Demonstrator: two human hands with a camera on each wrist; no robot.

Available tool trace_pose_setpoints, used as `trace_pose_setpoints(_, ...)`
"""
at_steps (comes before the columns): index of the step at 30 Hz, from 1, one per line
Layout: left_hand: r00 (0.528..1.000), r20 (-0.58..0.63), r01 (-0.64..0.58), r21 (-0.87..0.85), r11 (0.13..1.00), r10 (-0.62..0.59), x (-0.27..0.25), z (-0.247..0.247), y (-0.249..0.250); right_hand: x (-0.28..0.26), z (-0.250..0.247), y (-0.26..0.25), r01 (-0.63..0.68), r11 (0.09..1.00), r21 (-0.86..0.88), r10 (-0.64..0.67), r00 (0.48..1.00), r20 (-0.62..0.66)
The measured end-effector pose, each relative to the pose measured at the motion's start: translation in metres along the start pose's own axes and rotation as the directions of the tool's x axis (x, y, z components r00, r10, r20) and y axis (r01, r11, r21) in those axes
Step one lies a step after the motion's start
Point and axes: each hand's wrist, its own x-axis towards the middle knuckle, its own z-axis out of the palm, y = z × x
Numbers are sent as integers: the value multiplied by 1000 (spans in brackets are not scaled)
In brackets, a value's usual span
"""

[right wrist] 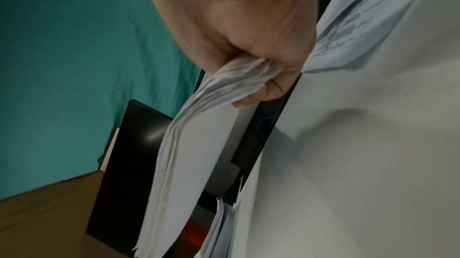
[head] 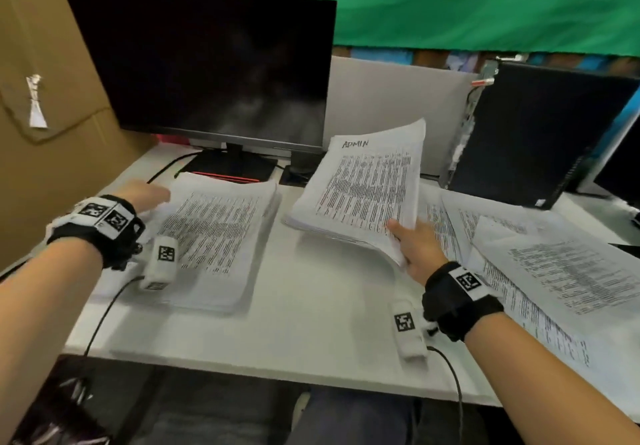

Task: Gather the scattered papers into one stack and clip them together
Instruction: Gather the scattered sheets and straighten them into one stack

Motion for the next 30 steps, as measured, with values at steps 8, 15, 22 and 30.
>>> trace_pose_setpoints(8,990,135,4,227,974,-35,-11,26,-33,-5,31,-1,-131,979,155,113,987,118)
trace_pose_setpoints(15,987,160,-38,29,999,33,-44,93,9,-26,50,19,-191,944,270,130,965,230)
trace_pose_setpoints(22,923,300,-147,-305,941,242,-25,141,24,-38,31,32,-210,974,89,181,948,261)
trace_pose_setpoints(30,870,453,-1,-392,920,195,-54,103,40,-35,16,37,-184,968,-172,239,887,394)
